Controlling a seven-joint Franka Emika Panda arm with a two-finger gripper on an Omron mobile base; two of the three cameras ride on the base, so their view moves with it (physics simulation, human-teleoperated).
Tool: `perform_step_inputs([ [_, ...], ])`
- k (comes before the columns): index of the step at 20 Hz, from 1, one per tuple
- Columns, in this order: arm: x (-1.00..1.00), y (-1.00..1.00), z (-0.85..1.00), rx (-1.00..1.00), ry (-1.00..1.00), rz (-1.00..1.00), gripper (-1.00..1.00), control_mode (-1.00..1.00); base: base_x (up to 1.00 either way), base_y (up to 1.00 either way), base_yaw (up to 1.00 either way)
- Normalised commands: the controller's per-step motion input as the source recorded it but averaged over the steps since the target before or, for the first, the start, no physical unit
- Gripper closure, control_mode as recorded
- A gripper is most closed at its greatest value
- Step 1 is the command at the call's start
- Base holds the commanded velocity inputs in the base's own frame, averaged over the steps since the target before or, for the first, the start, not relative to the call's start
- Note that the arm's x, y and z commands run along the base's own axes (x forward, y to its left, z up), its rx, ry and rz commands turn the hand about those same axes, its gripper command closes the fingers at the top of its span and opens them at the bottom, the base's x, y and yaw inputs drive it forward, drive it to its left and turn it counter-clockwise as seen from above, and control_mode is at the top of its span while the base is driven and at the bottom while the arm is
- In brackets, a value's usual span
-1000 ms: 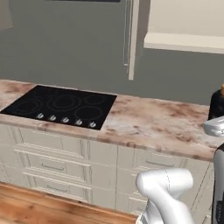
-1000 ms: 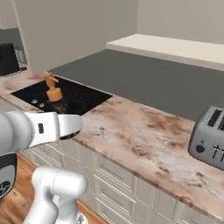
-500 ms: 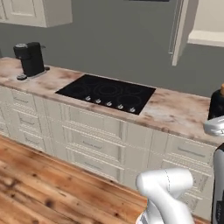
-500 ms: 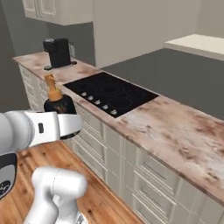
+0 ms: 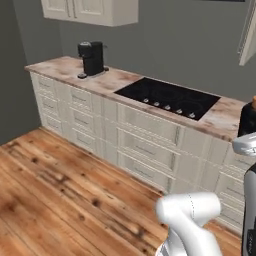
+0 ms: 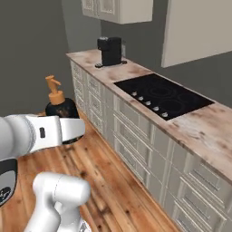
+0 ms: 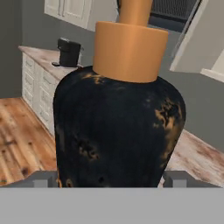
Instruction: Locate and retrieve the dish brush and soap dispenser from the cabinet. Place them next to the sink.
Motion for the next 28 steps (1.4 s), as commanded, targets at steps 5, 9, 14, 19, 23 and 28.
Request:
perform_step_inputs([
  [5, 0.0, 0.0, 0.0, 0.0, 0.0, 0.0, 1.0, 1.0, -0.14, 0.43, 0.44],
  [9, 0.0, 0.0, 0.0, 0.0, 0.0, 0.0, 1.0, 1.0, 0.0, 0.11, 0.5],
  [14, 0.0, 0.0, 0.0, 0.0, 0.0, 0.0, 1.0, 1.0, 0.0, 0.11, 0.5],
  [19, 0.0, 0.0, 0.0, 0.0, 0.0, 0.0, 1.0, 1.0, 0.0, 0.1, 0.5],
  [23, 0.0, 0.0, 0.0, 0.0, 0.0, 0.0, 1.0, 1.0, 0.0, 0.1, 0.5],
  [28, 0.0, 0.0, 0.0, 0.0, 0.0, 0.0, 1.0, 1.0, -0.01, 0.16, 0.5],
])
